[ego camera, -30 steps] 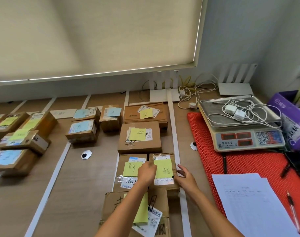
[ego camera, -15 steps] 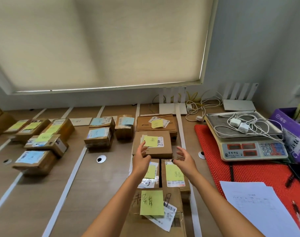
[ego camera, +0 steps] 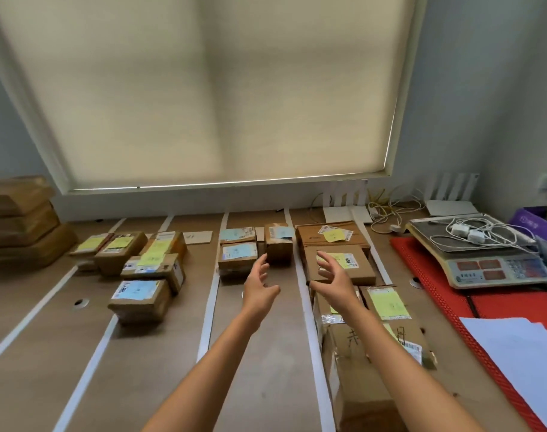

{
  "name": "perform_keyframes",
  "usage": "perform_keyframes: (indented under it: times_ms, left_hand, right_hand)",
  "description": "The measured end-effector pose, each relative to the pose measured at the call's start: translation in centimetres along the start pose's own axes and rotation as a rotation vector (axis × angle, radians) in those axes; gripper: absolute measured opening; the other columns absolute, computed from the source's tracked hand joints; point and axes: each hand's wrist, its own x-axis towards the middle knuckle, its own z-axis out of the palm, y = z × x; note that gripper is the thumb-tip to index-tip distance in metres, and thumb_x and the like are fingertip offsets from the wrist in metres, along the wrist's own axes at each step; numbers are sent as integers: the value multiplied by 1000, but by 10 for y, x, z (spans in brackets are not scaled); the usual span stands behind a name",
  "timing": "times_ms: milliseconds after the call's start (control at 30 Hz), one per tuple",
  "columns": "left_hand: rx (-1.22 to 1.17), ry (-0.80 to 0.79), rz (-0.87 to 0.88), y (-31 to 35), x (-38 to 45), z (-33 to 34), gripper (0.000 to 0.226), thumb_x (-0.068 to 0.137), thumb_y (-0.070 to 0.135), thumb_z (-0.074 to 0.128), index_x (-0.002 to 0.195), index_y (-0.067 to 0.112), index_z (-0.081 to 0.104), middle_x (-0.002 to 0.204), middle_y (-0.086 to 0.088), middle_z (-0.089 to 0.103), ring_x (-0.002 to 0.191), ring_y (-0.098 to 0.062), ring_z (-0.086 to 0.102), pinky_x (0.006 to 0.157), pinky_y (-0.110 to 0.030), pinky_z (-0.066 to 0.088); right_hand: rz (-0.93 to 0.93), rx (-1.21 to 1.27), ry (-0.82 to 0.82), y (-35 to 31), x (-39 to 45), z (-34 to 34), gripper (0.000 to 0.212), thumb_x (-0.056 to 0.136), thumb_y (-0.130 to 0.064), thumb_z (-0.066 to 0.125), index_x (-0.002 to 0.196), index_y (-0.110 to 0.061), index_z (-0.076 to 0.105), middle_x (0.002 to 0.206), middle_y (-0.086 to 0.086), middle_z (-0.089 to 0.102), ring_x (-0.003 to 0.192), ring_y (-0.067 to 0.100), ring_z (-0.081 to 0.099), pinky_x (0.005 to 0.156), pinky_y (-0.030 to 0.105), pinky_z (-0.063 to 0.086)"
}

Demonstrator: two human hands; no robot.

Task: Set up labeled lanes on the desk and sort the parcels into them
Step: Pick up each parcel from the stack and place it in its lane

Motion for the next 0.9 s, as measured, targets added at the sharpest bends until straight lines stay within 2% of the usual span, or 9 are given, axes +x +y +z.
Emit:
perform_keyframes:
  times_ms: [167,267,333,500,633,767,833,900]
  left_hand:
    - [-6,20,24,-11,-23,-81,77,81,-11,59,145,22,30,144,-9,41,130,-25,42,100,-35,46]
    - [-9,71,25,-15,-30,-120,75,82,-10,59,144,22,31,142,-9,43,128,-24,44,95,-29,45]
    - [-2,103,16,-17,-33,-143,75,83,-9,58,144,23,30,143,-8,42,130,-24,43,99,-33,43]
    - [30,124,-26,-34,-30,-199,76,83,-7,59,143,28,30,145,-6,39,133,-24,40,100,-35,43]
    - [-23,121,-33,-53,-20,-252,74,84,-10,56,145,24,30,145,-7,39,133,-25,40,98,-33,43]
    - [-58,128,-35,-78,1,-314,72,84,-9,56,143,26,32,142,-8,44,128,-24,46,98,-36,47]
    - [-65,122,-31,-90,12,-352,73,84,-11,56,143,25,32,141,-7,45,127,-23,47,97,-36,49]
    - [-74,94,-11,-99,22,-394,73,83,-11,56,143,24,31,141,-7,45,128,-22,46,95,-33,49]
  right_hand:
    - [-51,-53,-21,-29,-28,72,72,80,-7,69,140,-26,36,142,6,43,130,23,41,97,34,42]
    - [-73,-36,-71,-45,-33,110,71,80,-8,69,140,-26,35,142,5,43,130,21,41,94,30,42]
    - [-81,-34,-114,-54,-33,134,71,81,-6,68,140,-26,35,143,4,41,131,22,40,92,26,41]
    - [-87,-9,-139,-72,-30,194,71,80,-4,68,139,-26,36,143,4,40,131,21,40,99,34,43]
    - [-72,-39,-221,-77,-32,253,72,79,-3,68,140,-24,37,142,7,42,127,19,43,90,25,46]
    - [-93,-33,-249,-91,-30,328,70,79,-4,69,138,-22,38,140,3,44,126,16,41,92,22,43]
    - [-94,-19,-250,-102,-27,370,70,79,-3,69,139,-20,37,137,2,46,123,12,43,83,12,45]
    - [-81,13,-232,-114,-21,413,72,79,-4,70,139,-22,36,138,2,46,123,15,45,74,10,48]
